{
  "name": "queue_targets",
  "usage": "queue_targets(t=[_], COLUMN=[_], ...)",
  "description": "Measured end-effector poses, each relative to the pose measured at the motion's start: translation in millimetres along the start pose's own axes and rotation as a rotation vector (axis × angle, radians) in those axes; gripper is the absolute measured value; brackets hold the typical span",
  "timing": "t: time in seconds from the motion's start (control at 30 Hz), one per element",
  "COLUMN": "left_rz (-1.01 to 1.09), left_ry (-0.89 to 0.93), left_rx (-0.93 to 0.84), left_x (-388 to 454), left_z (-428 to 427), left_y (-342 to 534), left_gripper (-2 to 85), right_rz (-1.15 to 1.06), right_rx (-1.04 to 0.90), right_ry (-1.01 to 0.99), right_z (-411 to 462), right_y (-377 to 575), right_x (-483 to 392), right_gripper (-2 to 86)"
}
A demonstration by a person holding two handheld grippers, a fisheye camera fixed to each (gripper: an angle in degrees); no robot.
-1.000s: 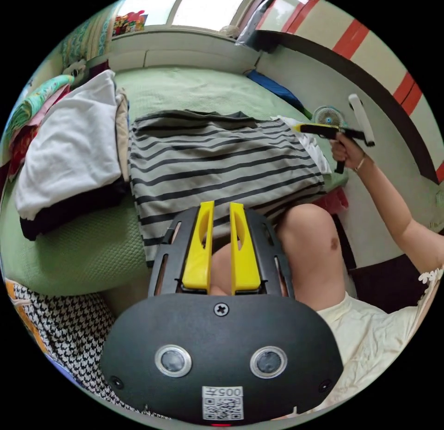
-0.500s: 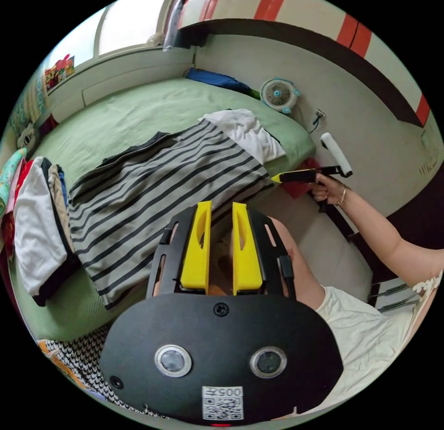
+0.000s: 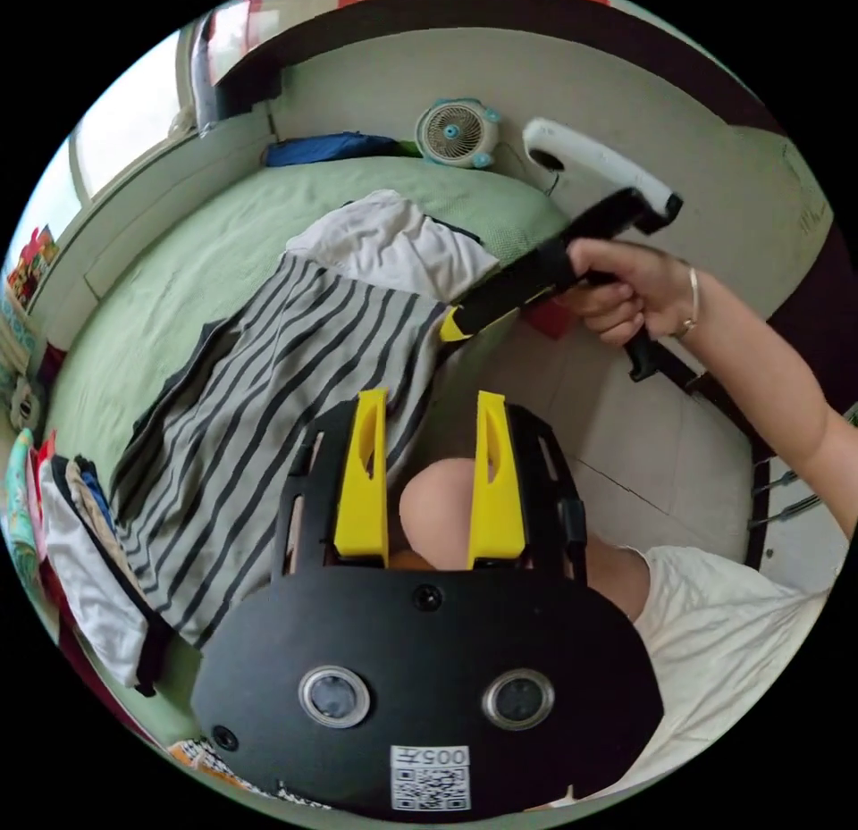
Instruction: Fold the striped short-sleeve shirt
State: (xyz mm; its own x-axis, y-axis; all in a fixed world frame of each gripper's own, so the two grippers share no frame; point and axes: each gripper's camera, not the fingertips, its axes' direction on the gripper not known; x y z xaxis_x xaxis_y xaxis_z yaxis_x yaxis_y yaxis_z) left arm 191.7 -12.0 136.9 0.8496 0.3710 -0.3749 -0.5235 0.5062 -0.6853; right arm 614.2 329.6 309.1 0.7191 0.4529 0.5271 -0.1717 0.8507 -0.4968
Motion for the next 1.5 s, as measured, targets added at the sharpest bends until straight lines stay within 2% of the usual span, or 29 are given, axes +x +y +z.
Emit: queue_targets(t=[0.13, 0.23, 0.5, 0.63, 0.8, 0.97, 1.07, 1.2, 1.27, 1.43, 1.5], left_rz=[0.022, -0.059, -0.202, -0.234, -0.252, -0.273, -0.275, -0.294, -0.290, -0.244, -0.248], left_ry=[-0.124, -0.180, -0.067, -0.054, -0.015, 0.027, 0.062, 0.094, 0.111, 0.155, 0.157], left_rx=[-0.009, 0.019, 0.120, 0.156, 0.173, 0.209, 0.221, 0.243, 0.270, 0.361, 0.393], left_x=[19, 14, -26, -41, -55, -69, -76, -88, -93, -90, -88], left_z=[13, 11, -23, -38, -43, -49, -50, -54, -61, -82, -89], left_y=[-30, -36, -1, 17, 29, 44, 54, 64, 66, 51, 45], left_gripper=[14.8, 7.1, 3.8, 3.7, 3.5, 3.5, 3.6, 3.6, 3.7, 3.5, 3.5], right_rz=[-0.016, -0.034, -0.007, 0.097, 0.167, 0.191, 0.195, 0.227, 0.192, 0.135, 0.133], right_rx=[-0.039, -0.073, 0.081, 0.031, 0.035, -0.062, -0.083, -0.075, -0.042, 0.010, 0.067], right_ry=[0.039, 0.062, -0.114, -0.116, -0.212, -0.105, -0.128, -0.142, -0.131, 0.007, 0.124], right_z=[-13, -15, -48, -30, -8, 24, 44, 59, 51, 1, -34], right_y=[-18, -30, -71, -108, -159, -199, -212, -219, -222, -228, -226], right_x=[-23, -34, -6, 15, 17, 6, -1, -18, -35, -84, -105], right_gripper=[-0.4, 0.5, 10.5, 11.6, 11.5, 12.9, 11.6, 2.4, 0.7, -1.0, -1.2])
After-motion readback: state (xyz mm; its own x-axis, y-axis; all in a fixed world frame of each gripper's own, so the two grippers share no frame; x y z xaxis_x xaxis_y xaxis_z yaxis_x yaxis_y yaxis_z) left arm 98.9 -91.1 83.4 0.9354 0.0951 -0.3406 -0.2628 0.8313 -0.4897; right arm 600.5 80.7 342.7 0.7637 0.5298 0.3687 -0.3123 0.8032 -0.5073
